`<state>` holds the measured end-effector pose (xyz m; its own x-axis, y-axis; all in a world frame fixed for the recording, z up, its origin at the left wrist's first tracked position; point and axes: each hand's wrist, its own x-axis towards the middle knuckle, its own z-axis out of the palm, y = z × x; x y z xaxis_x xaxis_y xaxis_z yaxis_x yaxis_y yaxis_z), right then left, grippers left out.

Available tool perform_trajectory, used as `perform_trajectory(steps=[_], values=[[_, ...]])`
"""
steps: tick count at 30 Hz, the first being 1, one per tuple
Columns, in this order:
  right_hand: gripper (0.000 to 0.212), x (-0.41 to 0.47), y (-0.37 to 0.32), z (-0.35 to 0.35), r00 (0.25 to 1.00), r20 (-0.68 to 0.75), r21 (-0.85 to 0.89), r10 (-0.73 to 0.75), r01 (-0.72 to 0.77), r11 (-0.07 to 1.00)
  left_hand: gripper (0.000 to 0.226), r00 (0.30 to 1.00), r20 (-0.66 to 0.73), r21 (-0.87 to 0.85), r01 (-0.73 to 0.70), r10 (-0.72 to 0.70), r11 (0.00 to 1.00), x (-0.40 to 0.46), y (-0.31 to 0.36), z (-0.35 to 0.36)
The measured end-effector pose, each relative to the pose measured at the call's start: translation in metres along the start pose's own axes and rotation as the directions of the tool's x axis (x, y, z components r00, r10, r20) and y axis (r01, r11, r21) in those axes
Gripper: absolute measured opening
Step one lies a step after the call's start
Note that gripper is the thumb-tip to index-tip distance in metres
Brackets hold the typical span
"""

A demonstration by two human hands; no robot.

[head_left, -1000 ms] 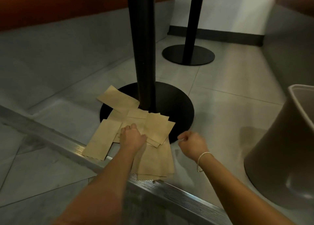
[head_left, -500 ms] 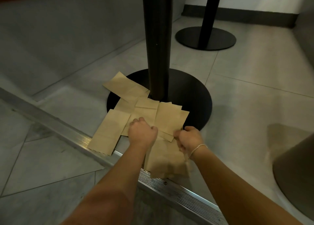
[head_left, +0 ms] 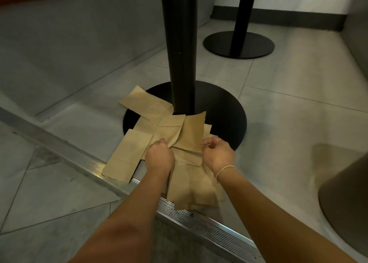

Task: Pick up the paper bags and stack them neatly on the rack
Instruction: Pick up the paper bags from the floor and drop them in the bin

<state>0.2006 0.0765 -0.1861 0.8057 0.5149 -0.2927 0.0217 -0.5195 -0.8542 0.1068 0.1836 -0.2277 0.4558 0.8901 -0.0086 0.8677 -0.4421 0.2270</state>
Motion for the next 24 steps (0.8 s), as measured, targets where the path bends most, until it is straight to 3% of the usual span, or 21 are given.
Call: perform_trajectory(steps=[5, 11, 17, 21, 24], values=[[0.018, -0.007, -0.009, -0.015, 0.993, -0.095, 0.028, -0.065, 0.068, 0.997, 0.029, 0.985, -0.155, -0.257, 0.028, -0.07, 0.966, -0.005, -0.001, -0.012], [0.016, -0.021, -0.026, -0.051, 0.965, -0.247, 0.066, -0.092, 0.111, 0.992, 0.025, 0.921, -0.356, -0.495, -0.04, -0.16, 0.868, -0.012, 0.016, -0.05], [0.017, -0.047, -0.048, -0.102, 0.923, -0.356, 0.016, -0.143, 0.159, 0.987, 0.025, 0.9, -0.402, -0.57, -0.099, -0.171, 0.816, -0.032, 0.035, -0.089], [0.012, -0.065, -0.067, -0.138, 0.889, -0.436, 0.094, -0.138, 0.198, 0.976, 0.022, 0.904, -0.402, -0.628, -0.16, -0.142, 0.762, -0.048, 0.059, -0.121], [0.01, -0.084, -0.084, -0.17, 0.851, -0.497, 0.083, -0.173, 0.244, 0.966, 0.009, 0.915, -0.383, -0.682, -0.188, -0.128, 0.707, -0.063, 0.086, -0.145]])
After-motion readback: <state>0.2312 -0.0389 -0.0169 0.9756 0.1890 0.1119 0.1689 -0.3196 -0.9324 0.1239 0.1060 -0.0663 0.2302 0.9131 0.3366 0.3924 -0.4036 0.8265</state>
